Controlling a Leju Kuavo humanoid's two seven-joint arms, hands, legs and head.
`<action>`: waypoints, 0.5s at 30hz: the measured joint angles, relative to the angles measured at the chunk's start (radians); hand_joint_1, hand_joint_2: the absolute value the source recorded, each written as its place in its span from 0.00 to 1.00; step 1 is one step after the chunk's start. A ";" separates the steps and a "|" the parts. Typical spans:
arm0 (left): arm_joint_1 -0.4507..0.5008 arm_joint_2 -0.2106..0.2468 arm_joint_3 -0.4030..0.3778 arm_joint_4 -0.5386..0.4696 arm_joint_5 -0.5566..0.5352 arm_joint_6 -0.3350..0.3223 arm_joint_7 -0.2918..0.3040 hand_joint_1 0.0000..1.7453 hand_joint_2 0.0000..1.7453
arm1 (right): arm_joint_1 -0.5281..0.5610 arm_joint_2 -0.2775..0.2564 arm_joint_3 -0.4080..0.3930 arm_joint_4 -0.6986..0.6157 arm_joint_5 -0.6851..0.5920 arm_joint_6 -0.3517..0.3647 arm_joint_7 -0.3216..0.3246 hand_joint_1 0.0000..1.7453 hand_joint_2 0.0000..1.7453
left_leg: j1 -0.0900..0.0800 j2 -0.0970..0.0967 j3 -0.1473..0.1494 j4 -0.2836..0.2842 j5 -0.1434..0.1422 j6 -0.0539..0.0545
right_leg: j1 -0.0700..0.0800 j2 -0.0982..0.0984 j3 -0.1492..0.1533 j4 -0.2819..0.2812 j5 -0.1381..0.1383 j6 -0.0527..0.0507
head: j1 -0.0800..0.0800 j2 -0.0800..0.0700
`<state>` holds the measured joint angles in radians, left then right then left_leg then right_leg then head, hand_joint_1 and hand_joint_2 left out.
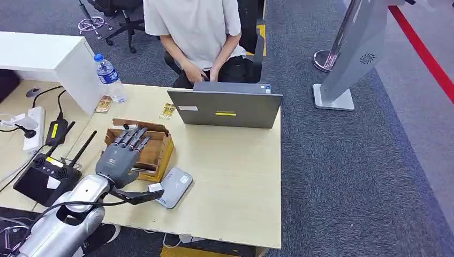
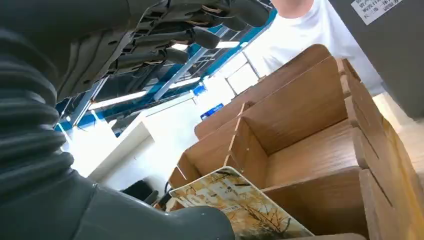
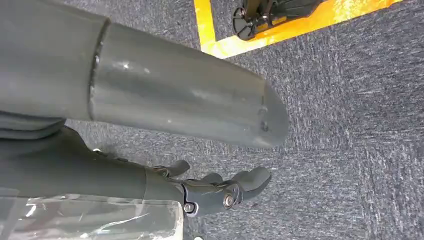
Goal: Pass the card to the sensor for recognition and then transmit it.
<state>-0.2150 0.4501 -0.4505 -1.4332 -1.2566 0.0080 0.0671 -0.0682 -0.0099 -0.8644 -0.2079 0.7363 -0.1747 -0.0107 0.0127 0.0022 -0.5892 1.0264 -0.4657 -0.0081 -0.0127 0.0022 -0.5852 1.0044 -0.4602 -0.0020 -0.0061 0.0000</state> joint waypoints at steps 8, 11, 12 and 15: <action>0.000 0.002 0.000 0.000 0.000 -0.008 0.003 0.15 1.00 | 0.000 0.000 -0.002 0.000 0.013 0.000 0.000 0.00 0.00 | 0.000 0.000 0.000 0.000 0.000 0.000 | 0.000 0.000 0.000 0.000 0.000 0.000 | 0.000 0.000; 0.000 0.005 0.000 0.000 0.009 -0.025 0.002 1.00 1.00 | 0.000 0.000 -0.002 0.000 0.016 0.000 0.000 0.00 0.00 | 0.000 0.000 0.000 0.000 0.000 0.000 | 0.000 0.000 0.000 0.000 0.000 0.000 | 0.000 0.000; -0.001 0.009 -0.001 0.000 0.020 -0.041 -0.001 1.00 1.00 | 0.000 0.000 -0.003 0.000 0.018 0.001 0.000 0.00 0.00 | 0.000 0.000 0.000 0.000 0.000 0.000 | 0.000 0.000 0.000 0.000 0.000 0.000 | 0.000 0.000; -0.002 0.033 -0.004 0.000 0.045 -0.072 -0.015 1.00 1.00 | 0.000 0.000 -0.009 0.000 0.019 0.007 0.000 0.00 0.00 | 0.000 0.001 0.000 0.000 0.000 0.000 | 0.000 0.001 0.000 0.000 0.000 0.000 | 0.000 0.000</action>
<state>-0.2171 0.4834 -0.4543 -1.4328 -1.2116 -0.0644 0.0523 -0.0680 -0.0099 -0.8736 -0.2079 0.7549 -0.1678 -0.0103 0.0129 0.0028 -0.5891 1.0263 -0.4657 -0.0082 -0.0126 0.0029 -0.5855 1.0044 -0.4602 -0.0020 -0.0065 0.0000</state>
